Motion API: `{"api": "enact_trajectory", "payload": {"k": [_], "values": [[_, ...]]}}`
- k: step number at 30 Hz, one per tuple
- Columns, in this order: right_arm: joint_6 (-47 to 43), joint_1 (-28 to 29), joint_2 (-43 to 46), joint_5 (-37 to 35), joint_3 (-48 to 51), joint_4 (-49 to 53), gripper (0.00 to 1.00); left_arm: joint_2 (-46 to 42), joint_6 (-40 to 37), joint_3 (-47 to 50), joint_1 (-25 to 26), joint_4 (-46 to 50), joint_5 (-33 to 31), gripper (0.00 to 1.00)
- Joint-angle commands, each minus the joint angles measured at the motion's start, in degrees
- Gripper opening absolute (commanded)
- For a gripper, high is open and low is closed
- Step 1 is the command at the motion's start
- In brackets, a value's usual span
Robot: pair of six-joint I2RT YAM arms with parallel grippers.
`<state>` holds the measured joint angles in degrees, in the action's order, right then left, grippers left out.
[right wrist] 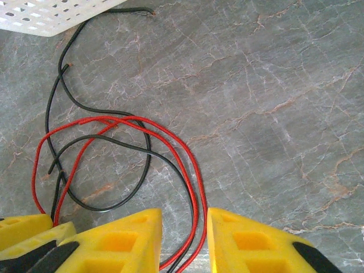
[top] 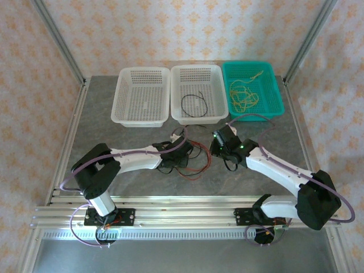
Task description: Untangle the cables
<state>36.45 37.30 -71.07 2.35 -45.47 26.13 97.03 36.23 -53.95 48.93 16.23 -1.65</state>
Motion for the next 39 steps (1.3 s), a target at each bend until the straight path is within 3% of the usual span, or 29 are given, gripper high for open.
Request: {"api": "enact_trajectory", "payload": {"k": [1,22,31,39], "values": [[0.97,-0.08,1.11,-1.47,0.39,-0.19,0.27,-0.56,0.69,-1.34,0.49,2.74,-3.00,0.43],[1.35,-0.03,2.02,-1.30,0.65,-0.03,0.25,4.64,0.42,-3.60,0.58,2.74,-1.64,0.36],[2.83,-0.03,4.91,-3.54,1.26,-0.70,0.26,2.98,0.08,-4.91,0.64,3.54,-3.34,0.20],[3.72,-0.03,7.68,-6.89,1.79,-1.08,0.33,-4.67,-1.83,-3.93,0.67,2.43,-6.86,0.04]]}}
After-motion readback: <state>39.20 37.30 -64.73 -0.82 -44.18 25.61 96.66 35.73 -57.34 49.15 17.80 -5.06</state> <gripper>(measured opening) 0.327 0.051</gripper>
